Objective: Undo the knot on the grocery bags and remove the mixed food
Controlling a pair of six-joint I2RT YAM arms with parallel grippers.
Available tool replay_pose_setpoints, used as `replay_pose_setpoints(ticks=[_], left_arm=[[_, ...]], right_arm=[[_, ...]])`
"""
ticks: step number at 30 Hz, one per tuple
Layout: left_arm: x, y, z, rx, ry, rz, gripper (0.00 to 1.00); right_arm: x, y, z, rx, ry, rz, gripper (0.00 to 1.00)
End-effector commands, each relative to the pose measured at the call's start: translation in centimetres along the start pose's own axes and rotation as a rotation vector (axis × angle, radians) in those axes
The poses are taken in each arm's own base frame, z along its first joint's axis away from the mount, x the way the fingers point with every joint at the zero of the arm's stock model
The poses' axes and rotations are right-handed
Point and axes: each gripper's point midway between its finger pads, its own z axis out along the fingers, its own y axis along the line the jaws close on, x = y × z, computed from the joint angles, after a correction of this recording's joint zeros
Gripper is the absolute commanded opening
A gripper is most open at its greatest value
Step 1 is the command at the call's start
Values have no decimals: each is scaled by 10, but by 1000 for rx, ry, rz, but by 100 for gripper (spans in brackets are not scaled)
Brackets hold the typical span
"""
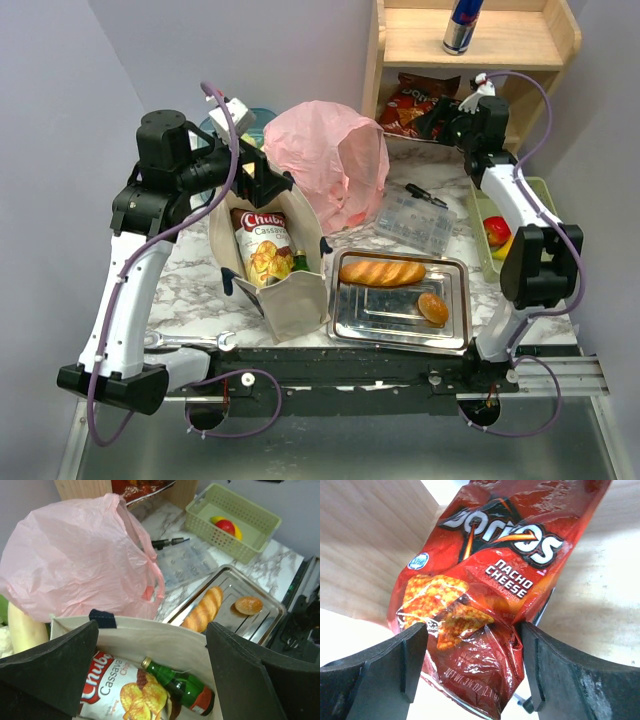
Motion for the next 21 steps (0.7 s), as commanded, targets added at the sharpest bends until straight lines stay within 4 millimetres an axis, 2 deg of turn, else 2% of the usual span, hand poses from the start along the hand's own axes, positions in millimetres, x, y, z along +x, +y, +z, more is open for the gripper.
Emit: replay_pose_setpoints(ticks=[1, 5, 9, 15, 21], left_arm=[[29, 3, -13, -46, 81, 76, 92], [57, 6, -18, -51, 155, 116, 95], [79, 11, -17, -53, 213, 125, 96], [80, 14, -13, -48, 218, 108, 95], [77, 14, -10, -41, 207, 97, 95]], right_arm=[[-10, 30, -29, -81, -11, -46, 83], [-15, 42, -48, -119, -21, -80, 91], [-12, 34, -53, -76, -18, -109, 91], [-8, 15, -50, 14, -9, -123, 84], [5, -3, -21, 47, 27, -128, 83]])
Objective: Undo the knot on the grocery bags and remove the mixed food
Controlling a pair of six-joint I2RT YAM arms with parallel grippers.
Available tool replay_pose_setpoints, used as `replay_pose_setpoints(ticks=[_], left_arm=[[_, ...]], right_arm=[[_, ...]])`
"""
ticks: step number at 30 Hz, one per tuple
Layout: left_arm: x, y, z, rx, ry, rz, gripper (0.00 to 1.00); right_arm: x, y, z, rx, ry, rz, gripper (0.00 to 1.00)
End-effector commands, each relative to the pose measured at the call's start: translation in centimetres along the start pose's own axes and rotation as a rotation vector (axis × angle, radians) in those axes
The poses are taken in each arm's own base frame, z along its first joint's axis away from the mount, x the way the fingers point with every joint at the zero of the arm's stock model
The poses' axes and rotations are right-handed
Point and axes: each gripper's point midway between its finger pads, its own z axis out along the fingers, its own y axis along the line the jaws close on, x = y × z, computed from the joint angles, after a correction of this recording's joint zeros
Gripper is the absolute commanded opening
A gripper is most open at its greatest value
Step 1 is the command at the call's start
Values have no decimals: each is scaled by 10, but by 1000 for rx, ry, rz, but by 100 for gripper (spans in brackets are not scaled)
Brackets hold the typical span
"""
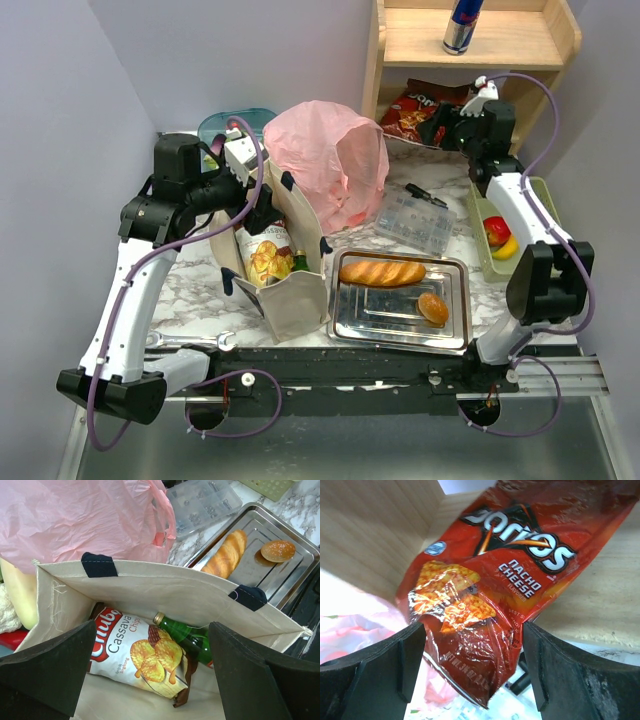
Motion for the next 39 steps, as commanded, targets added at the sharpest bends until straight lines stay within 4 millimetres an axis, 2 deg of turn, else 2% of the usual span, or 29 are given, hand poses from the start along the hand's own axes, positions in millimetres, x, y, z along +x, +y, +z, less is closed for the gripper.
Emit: replay_pose_setpoints(ticks=[1, 6, 16, 20, 28, 34, 39], left_arm=[[-3, 4, 0, -10, -6, 12, 95], [3, 7, 1, -26, 10, 11, 95], [10, 14, 7, -41, 41, -8, 95], [8, 16, 9, -40, 44, -15, 95], [6, 16, 14, -19, 36, -45, 94], [9, 19, 16, -28, 49, -30, 94], [10, 22, 13, -41, 51, 38, 94]], right_arm=[[14, -13, 26, 25, 34, -13, 83], [4, -1, 43, -55, 6, 12, 80], [-11, 6, 64, -97, -39, 16, 81], [-25, 2, 52, -45, -125, 29, 84], [-37, -32, 30, 156, -234, -24, 93], [-38, -36, 29, 169, -253, -75, 100], [-48, -24, 17, 127, -260, -103, 100]])
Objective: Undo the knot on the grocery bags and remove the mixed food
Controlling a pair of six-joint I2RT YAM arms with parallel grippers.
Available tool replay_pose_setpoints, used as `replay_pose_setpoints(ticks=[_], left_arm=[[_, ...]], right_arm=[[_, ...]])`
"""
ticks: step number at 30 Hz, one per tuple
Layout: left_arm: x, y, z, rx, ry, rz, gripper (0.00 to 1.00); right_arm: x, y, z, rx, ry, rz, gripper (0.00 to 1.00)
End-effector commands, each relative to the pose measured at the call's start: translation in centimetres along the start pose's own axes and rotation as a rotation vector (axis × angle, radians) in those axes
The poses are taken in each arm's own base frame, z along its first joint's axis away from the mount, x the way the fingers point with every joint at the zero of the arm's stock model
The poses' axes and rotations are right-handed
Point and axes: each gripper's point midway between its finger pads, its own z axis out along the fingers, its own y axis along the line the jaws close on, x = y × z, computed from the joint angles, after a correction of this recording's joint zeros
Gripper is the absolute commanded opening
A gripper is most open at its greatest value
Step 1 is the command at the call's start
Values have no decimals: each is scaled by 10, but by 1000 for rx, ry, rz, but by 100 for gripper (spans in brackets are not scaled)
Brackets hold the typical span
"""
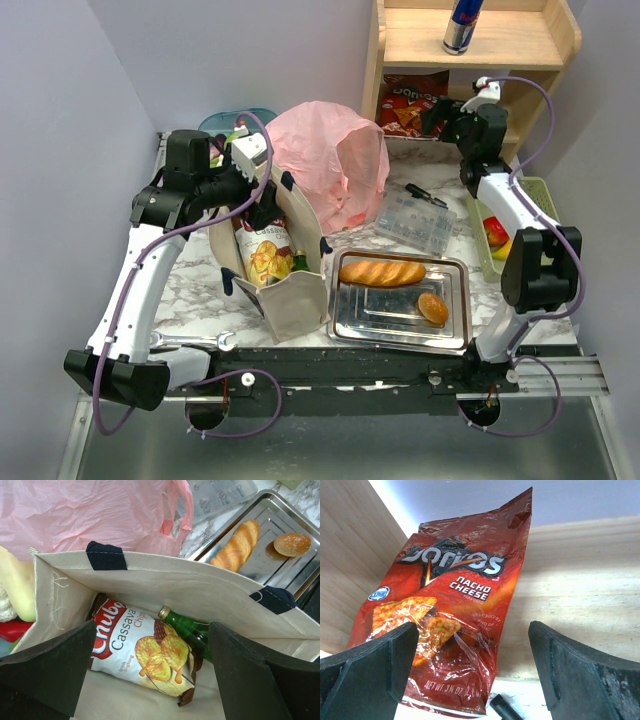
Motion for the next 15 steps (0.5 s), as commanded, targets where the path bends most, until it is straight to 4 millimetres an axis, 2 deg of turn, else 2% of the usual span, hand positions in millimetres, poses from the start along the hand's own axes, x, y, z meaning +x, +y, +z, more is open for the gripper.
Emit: replay_pose_setpoints(ticks=[1, 5, 7, 9, 13, 15], left_arm=[[-8, 8, -8, -42, -16, 122, 94], [-2, 17, -13, -42, 62, 280, 92], [16, 12, -14, 28, 136, 380, 91], [44, 7, -15, 117, 233, 496, 92], [96, 18, -7, 208, 395, 693, 95], [107, 29, 2, 220, 420, 803, 96]], right_arm=[[-38, 15, -20, -41, -76, -60, 100], [-47, 43, -49, -176, -19, -103, 100], [-44, 56, -66, -242, 22, -105, 100], [-41, 62, -81, -270, 45, -93, 100], [-36, 67, -105, -295, 67, -98, 100], [-31, 68, -113, -298, 90, -96, 100]])
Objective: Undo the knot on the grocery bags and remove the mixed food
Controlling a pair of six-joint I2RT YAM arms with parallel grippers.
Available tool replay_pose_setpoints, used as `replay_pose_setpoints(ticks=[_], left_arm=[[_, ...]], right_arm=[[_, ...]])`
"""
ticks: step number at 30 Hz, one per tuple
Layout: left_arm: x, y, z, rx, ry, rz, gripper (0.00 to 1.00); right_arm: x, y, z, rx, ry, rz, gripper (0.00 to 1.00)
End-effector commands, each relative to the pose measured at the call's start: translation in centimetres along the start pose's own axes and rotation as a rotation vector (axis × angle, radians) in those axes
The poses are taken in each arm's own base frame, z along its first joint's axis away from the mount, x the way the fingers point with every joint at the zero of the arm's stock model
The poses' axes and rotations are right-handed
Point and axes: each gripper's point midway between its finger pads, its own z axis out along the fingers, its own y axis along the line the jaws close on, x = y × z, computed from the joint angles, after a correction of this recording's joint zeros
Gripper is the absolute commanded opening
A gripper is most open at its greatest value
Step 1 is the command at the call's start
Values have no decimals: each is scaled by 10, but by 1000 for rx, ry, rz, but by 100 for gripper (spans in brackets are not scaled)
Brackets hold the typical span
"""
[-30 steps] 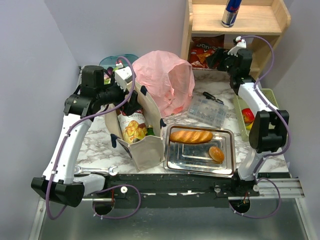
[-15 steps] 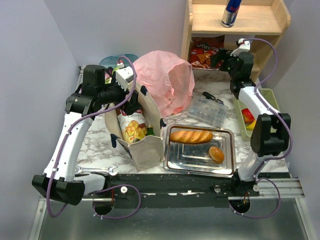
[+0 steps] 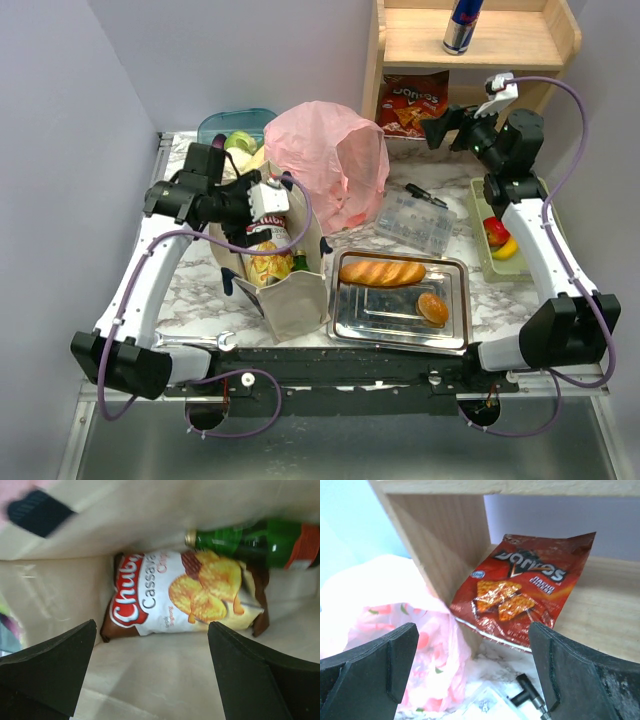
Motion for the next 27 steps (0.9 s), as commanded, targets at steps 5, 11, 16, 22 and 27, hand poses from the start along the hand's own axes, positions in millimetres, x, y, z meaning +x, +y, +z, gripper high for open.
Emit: replay_pose_setpoints(ticks=[5, 11, 16, 22, 27], left_arm=[[70, -7, 60, 159, 192, 522, 98], [116, -28, 105, 339, 374, 710, 98], [131, -16, 130, 308, 421, 748, 97], [101, -7, 128, 214, 341, 659, 48], [45, -14, 94, 196, 186, 525, 0]], right_arm=[[45, 14, -24, -50, 165, 34, 100], [46, 14, -28, -41, 182, 33, 100], [43, 10, -30, -22, 180, 2, 100], [42, 10, -34, -23, 165, -20, 100], [40, 20, -37, -76, 154, -28, 99]])
